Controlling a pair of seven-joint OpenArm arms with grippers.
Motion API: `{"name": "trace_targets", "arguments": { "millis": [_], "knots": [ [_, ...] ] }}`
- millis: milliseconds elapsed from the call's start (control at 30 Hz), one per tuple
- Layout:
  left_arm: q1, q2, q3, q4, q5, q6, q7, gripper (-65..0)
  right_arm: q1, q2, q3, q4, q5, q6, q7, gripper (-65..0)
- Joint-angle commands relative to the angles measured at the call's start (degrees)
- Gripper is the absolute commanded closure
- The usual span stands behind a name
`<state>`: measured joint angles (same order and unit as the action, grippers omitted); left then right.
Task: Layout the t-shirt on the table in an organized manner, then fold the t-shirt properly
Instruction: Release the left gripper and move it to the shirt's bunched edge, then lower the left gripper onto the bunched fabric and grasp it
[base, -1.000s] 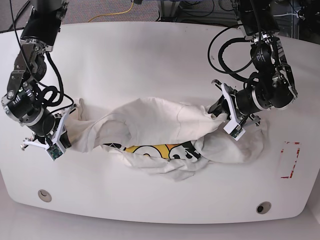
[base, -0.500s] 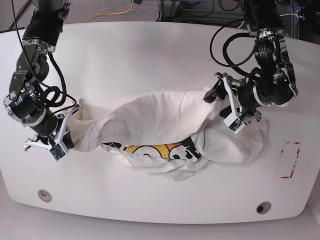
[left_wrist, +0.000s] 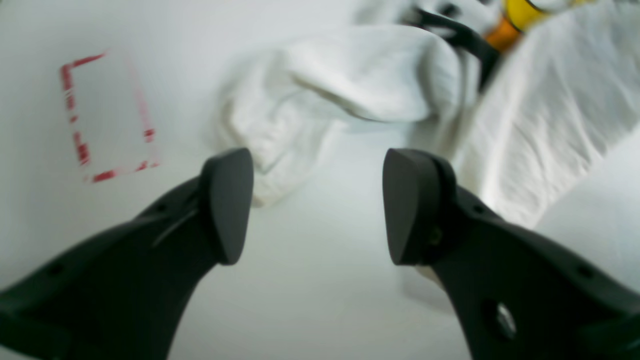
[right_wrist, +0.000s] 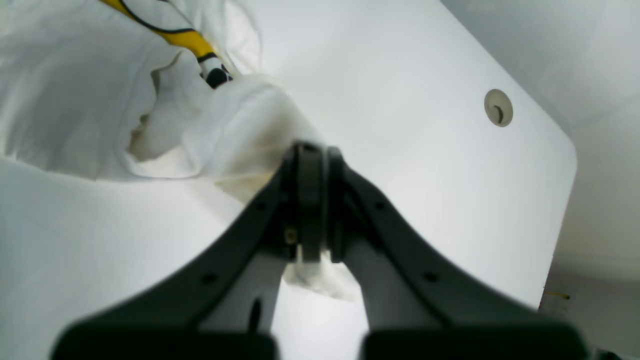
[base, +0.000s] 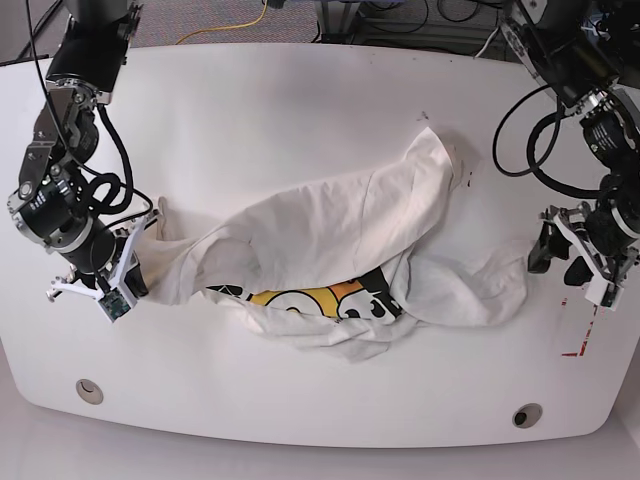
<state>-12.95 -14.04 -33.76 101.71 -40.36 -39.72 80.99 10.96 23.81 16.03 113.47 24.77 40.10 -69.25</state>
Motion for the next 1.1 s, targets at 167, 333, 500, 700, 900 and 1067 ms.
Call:
{"name": "trace_targets", "arguments": {
  "millis": [167,333,500,700,900,1067],
  "knots": [
    [-3.6,-4.8,-5.2,-12.5,-0.8,-0.3,-3.8,-38.9,1.3,0.8,0.4,0.9,0.5,-0.1,1.2,0.0],
    [-3.2,-7.4,-3.9,-19.9,-0.8,-0.3,-11.4,-38.9,1.3,0.8,0.4,0.9,0.5,-0.1,1.2,0.0],
    [-3.4,-9.2,-0.2,-27.6,-0.7,-0.3,-17.4,-38.9,1.3,0.8,0.4,0.9,0.5,-0.1,1.2,0.0],
    [-3.6,-10.6,4.1,-35.3,-0.7,-0.3,-23.3,-38.9,1.3,0.8,0.4,0.9,0.5,-0.1,1.2,0.0],
    [-3.7,-10.9,6.8,-41.0,-0.2,-0.3,-28.9,-38.9,1.3,0.8,0.5,0.9,0.5,-0.1,1.2,0.0],
    [-5.1,-10.6,6.8,-44.1,4.0,0.7,-31.7,-38.9,1.3,0.8,0.5,0.9,0.5,-0.1,1.2,0.0]
  ]
}}
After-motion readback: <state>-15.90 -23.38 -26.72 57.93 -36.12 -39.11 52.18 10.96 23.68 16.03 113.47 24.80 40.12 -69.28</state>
